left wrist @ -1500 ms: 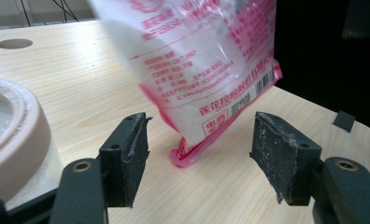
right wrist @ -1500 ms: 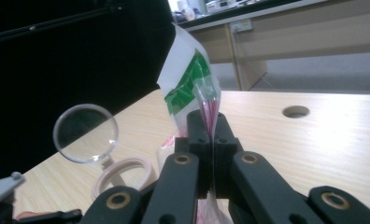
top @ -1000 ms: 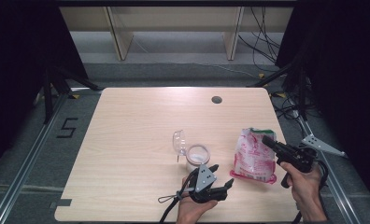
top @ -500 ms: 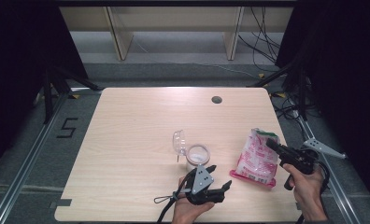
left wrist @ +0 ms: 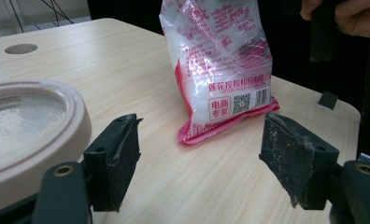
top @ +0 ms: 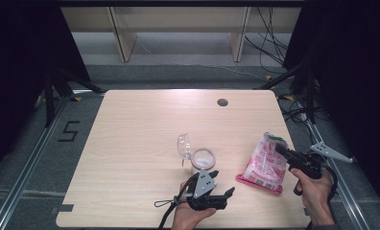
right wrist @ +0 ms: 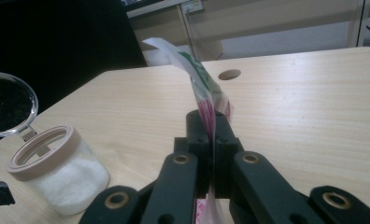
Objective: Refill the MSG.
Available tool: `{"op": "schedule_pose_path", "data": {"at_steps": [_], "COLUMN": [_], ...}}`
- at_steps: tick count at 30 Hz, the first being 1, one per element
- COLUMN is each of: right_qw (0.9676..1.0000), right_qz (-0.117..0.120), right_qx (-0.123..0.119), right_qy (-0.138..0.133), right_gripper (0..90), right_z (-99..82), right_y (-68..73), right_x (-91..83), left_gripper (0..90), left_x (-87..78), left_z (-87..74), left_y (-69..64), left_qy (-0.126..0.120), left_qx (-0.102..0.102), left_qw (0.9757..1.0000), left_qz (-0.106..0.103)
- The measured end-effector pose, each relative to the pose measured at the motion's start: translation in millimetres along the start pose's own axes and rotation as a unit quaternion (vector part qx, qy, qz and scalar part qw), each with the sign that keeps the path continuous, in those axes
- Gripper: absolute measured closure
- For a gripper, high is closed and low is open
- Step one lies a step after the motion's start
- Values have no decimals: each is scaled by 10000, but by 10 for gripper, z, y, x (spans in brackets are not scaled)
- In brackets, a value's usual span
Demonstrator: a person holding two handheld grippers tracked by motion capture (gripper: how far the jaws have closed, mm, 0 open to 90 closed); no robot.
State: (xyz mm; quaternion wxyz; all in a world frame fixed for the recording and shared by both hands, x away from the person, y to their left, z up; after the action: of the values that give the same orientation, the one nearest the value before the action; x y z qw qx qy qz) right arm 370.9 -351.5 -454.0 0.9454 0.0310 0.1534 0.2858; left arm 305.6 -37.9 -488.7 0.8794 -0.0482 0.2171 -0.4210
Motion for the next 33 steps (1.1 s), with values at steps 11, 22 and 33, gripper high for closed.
{"op": "schedule_pose_path", "data": {"at_steps": [11,22,33], "right_qw": [9994,9975,9967], "right_qz": [-268,-431,-548], "right_qx": [-51,-260,16], "right_qy": [218,504,606], "right_gripper": [889,865,809], "right_z": [-116,-156,-254], "right_y": [-151,-191,-246], "right_x": [17,43,57], "left_gripper": [274,274,274], "left_x": [-45,-96,-142], "left_z": [2,0,-6], "left_y": [28,77,138], "left_qy": [-6,16,-49], "left_qx": [2,-13,-56], "left_qw": [10000,10000,9999], "left_qz": [15,75,153]}}
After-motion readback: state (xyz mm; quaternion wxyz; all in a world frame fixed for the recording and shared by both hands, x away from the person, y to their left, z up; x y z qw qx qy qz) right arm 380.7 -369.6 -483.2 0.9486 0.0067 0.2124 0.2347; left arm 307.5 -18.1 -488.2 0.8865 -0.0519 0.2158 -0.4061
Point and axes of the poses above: each handheld gripper's, and its own axes: x roughly forward along the jaws, z roughly out of its top, y roughly to its left, the point moved 2 cm from there along x, roughly forward along the jaws, and after that the axes turned 10 degrees about -x, right-handed, at the moved point
